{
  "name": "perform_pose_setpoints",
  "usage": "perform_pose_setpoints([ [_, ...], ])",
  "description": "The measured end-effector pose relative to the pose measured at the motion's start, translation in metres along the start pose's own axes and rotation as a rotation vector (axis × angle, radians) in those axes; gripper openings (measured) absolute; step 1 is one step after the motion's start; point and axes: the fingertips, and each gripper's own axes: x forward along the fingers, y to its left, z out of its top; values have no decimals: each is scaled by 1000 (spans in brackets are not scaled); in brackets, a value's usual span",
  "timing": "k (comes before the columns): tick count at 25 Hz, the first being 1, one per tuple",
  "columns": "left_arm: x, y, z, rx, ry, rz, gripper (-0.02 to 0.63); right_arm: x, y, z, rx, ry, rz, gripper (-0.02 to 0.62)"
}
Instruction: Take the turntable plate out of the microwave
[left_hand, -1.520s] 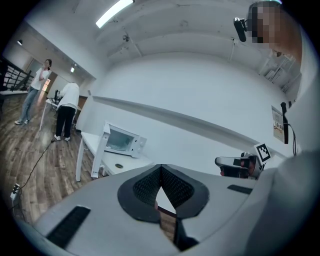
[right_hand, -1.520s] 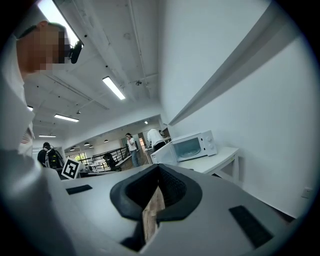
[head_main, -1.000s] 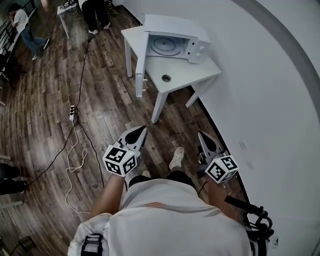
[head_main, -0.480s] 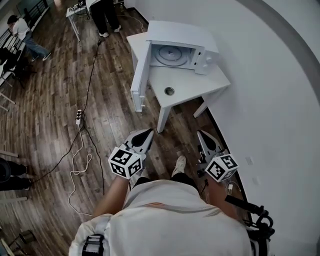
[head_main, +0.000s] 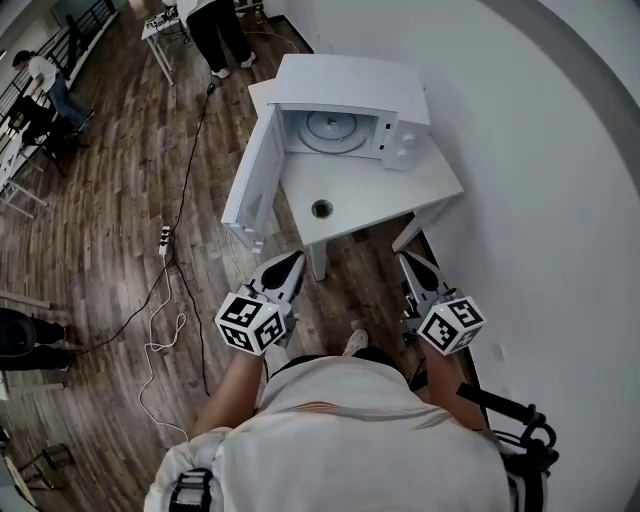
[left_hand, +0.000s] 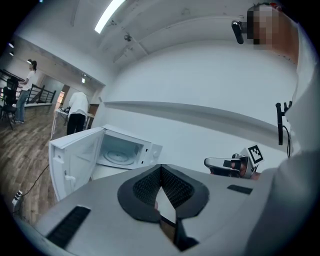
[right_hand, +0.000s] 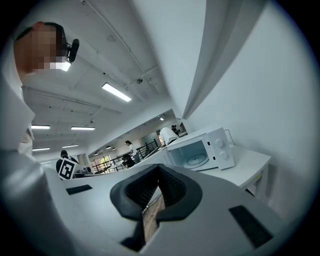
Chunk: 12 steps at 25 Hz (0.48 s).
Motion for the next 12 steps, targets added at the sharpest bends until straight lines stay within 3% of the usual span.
perform_pose_setpoints([
  [4,33,-8,3,-44,-10,33,9,12,-34,22,15,0,42,3],
  [12,82,-11,5,3,21,73,9,44,-78,32,55,10,103,3],
])
